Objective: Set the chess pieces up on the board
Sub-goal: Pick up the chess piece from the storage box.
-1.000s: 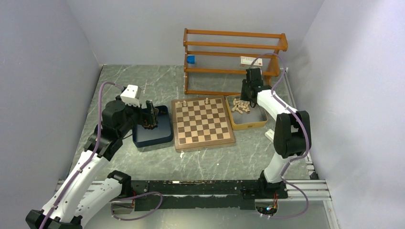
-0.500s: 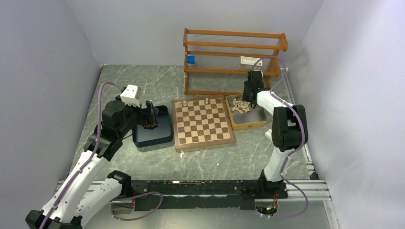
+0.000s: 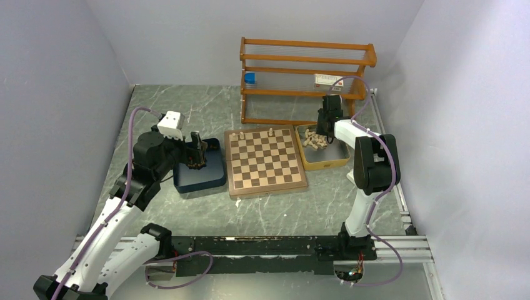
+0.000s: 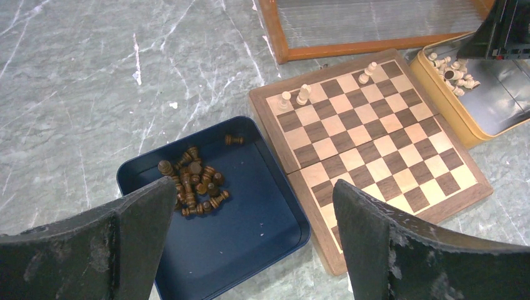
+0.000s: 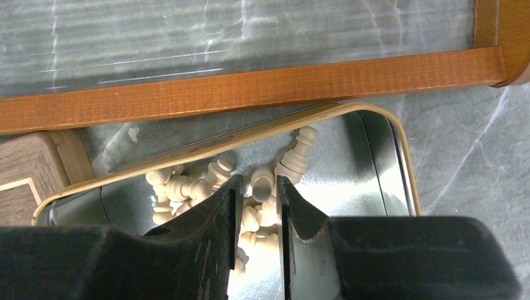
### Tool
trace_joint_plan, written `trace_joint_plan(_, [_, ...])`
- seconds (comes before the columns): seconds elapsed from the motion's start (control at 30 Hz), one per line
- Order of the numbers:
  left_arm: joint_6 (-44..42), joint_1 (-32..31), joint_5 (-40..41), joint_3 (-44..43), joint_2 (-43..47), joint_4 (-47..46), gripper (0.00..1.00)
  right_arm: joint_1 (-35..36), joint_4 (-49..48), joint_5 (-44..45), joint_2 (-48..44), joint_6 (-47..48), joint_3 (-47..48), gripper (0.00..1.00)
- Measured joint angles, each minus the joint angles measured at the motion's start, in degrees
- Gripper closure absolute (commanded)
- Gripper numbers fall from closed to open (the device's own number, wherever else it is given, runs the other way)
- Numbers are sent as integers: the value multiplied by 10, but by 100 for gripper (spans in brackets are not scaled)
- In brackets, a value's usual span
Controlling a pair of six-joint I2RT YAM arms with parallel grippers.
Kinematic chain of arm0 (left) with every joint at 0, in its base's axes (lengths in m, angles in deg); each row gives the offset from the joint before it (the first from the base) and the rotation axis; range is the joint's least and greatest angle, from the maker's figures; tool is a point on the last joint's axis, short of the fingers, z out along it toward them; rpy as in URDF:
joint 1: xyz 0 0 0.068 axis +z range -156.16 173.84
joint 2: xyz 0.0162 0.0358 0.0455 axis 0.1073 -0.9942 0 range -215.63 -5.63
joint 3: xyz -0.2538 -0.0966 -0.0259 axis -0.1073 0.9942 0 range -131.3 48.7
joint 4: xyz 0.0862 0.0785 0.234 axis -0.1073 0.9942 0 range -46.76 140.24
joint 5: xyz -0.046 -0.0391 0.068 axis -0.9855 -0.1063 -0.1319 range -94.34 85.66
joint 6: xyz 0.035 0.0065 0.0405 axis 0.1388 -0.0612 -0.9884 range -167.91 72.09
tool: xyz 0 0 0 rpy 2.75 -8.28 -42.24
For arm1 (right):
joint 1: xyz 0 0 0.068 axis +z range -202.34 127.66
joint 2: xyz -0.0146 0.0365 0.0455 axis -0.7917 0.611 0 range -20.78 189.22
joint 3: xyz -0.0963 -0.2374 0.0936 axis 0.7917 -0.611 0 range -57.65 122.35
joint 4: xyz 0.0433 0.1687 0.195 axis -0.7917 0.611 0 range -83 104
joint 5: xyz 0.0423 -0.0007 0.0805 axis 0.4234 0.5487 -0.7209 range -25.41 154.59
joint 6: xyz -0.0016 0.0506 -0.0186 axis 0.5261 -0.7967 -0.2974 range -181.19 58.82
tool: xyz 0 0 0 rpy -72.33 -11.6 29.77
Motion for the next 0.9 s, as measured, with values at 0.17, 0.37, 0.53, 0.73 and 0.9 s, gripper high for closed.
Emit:
trace_joint_plan(0.17, [0,0,0,0,-1,0,0,0,-1,0,4,3,0,70])
trace_joint_plan(0.37, [0,0,0,0,-3,0,0,0,0,0,18,3,0,75])
trace_joint_plan(0.53, [0,0,0,0,-3,0,0,0,0,0,19,4,0,82])
trace_joint_plan(0.73, [0,0,0,0,-3,0,0,-1,4,5,18,3,1,87])
trace_joint_plan(0.9, [0,0,0,0,-3,0,0,0,31,12,12,-2,10,88])
